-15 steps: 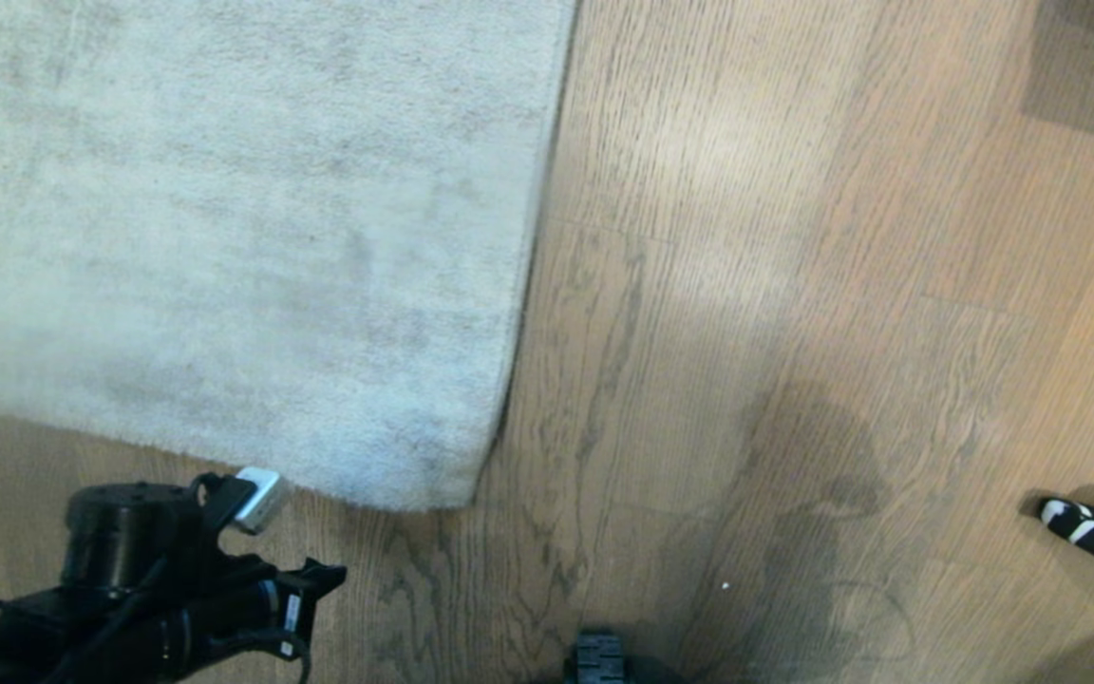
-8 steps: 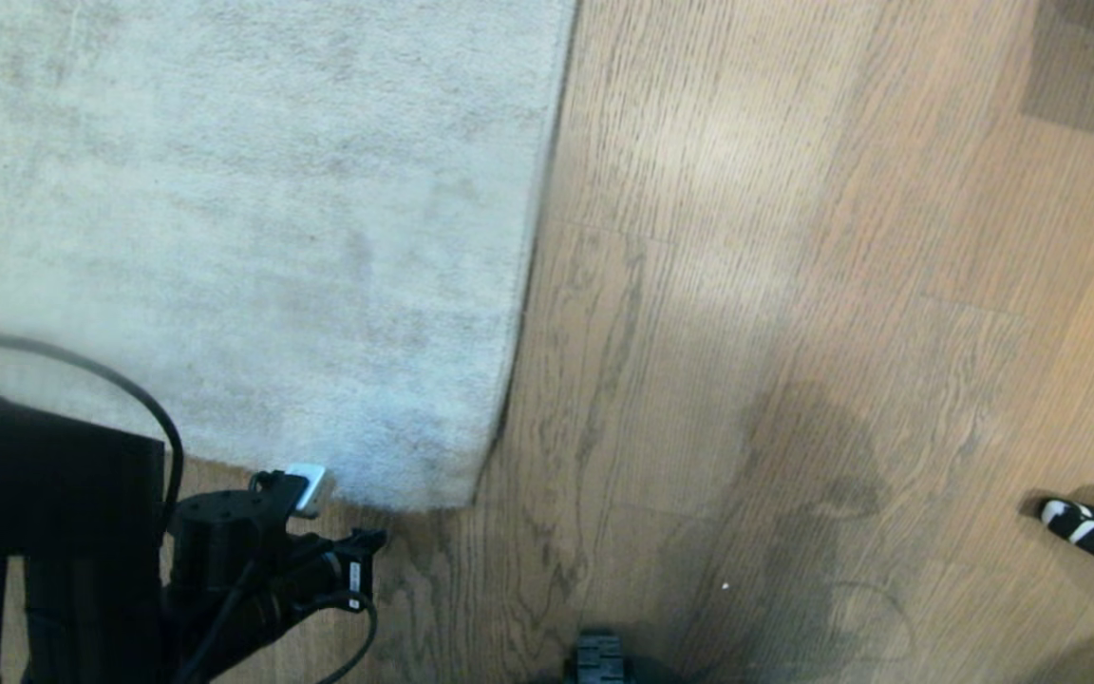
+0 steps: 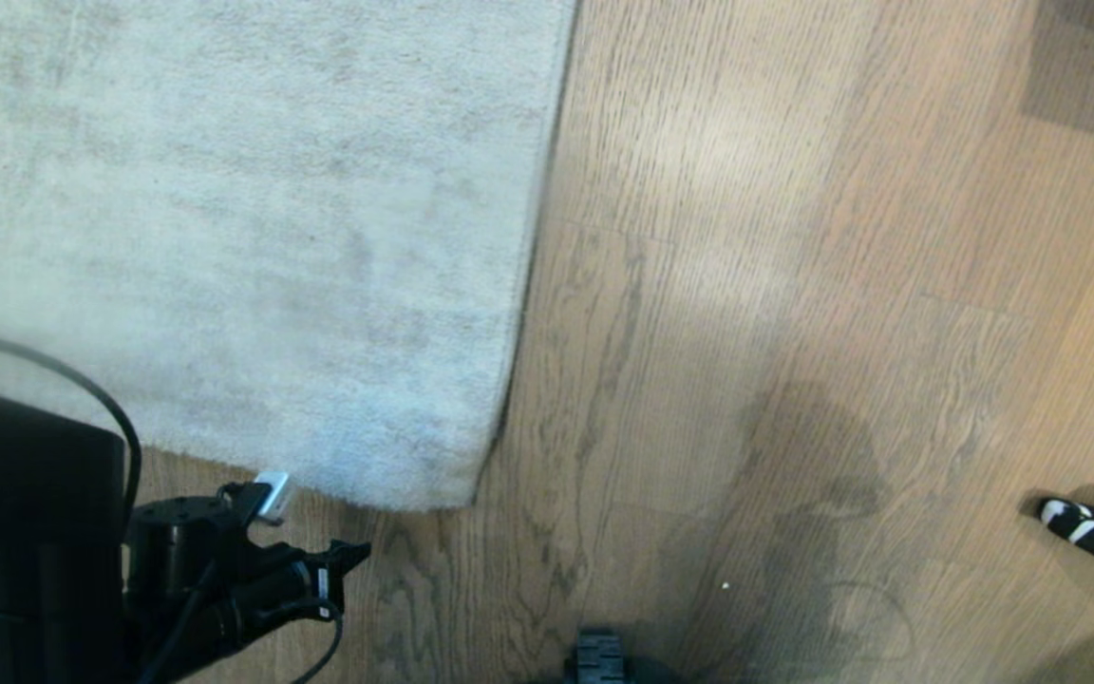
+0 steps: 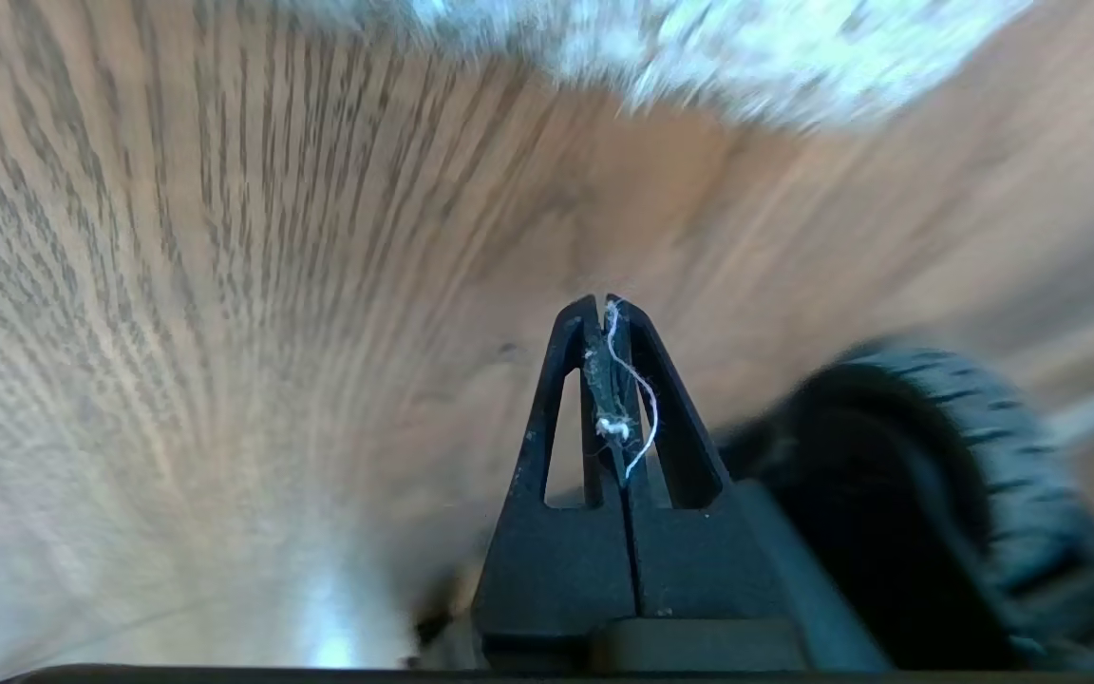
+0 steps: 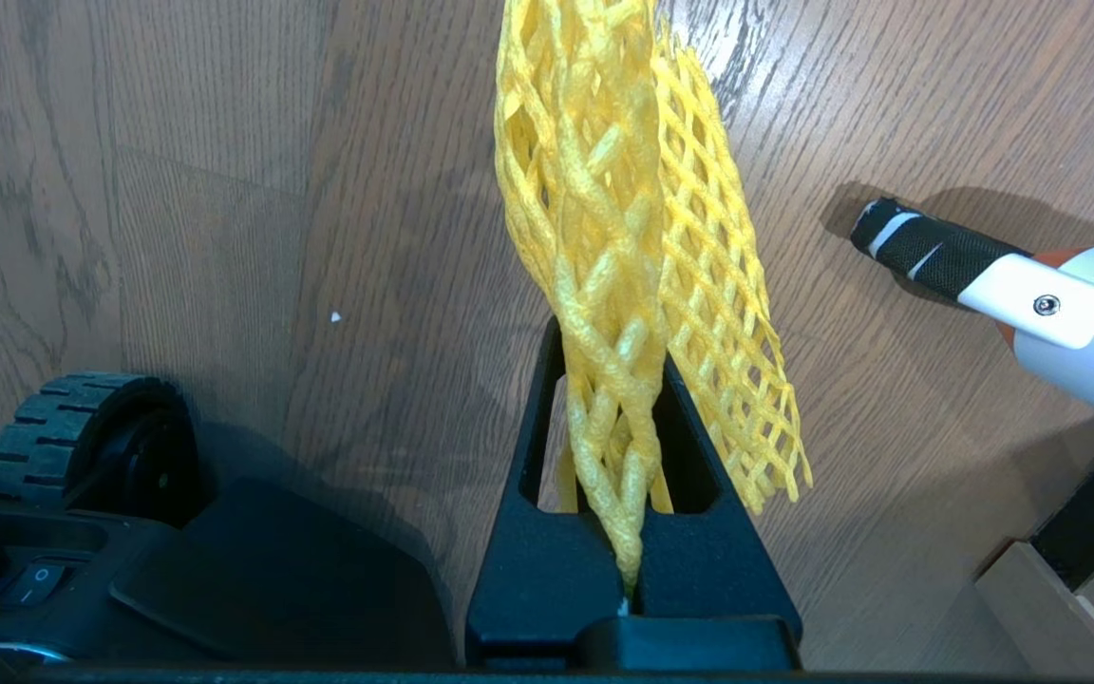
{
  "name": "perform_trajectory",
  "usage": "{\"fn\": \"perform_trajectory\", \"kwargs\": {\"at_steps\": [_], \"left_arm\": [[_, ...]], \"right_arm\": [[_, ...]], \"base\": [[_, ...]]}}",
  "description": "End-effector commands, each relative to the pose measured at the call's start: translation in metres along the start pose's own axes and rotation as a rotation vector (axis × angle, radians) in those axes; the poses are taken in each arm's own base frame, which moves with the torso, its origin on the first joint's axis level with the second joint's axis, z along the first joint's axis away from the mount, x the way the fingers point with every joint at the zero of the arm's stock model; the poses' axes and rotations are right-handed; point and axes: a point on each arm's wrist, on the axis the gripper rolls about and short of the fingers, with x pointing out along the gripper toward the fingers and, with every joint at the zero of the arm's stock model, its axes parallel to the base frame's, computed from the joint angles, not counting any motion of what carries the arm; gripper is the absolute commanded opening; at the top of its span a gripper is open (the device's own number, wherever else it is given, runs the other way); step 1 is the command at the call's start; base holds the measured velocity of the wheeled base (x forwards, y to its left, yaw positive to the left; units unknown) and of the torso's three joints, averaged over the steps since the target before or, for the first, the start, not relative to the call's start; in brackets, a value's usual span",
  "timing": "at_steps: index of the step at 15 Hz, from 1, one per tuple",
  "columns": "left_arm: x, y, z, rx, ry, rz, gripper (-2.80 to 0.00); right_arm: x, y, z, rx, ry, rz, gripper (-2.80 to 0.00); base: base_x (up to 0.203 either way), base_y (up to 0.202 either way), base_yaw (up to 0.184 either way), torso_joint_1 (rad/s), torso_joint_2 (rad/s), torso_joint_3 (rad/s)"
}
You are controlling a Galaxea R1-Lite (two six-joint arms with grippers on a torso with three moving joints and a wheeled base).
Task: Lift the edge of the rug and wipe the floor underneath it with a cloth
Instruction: Place the foam protection net on the floor
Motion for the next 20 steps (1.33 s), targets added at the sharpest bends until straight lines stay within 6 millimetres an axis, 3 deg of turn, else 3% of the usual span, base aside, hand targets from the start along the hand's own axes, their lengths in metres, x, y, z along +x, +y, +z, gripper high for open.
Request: {"fn": "perform_trajectory", "kwargs": {"at_steps": [1, 7, 9, 16, 20], "left_arm": [[-0.010, 0.004, 0.015, -0.005, -0.094, -0.029, -2.80], [-0.037, 0.019, 0.037, -0.106, -0.189, -0.172, -2.80], [-0.038, 0.025, 0.043, -0.110, -0.216, -0.166, -2.80], [-0.017, 0.027, 0.062, -0.109, -0.233, -0.298, -2.80], [-0.005, 0.033, 0.052, -0.155, -0.166, -0.351, -2.80]], "right_arm": [[0.000, 0.000, 0.000, -0.001, 0.002, 0.001, -2.80], [0.000, 0.000, 0.000, -0.001, 0.001, 0.001, -2.80], [0.000, 0.000, 0.000, -0.001, 0.002, 0.001, -2.80], [0.000, 0.000, 0.000, -0.001, 0.001, 0.001, -2.80], [0.000, 0.000, 0.000, -0.001, 0.002, 0.001, -2.80]], "base": [[0.000, 0.000, 0.000, 0.000, 0.00, 0.000], [0.000, 0.000, 0.000, 0.000, 0.00, 0.000], [0.000, 0.000, 0.000, 0.000, 0.00, 0.000], [0.000, 0.000, 0.000, 0.000, 0.00, 0.000], [0.000, 0.000, 0.000, 0.000, 0.00, 0.000]]}}
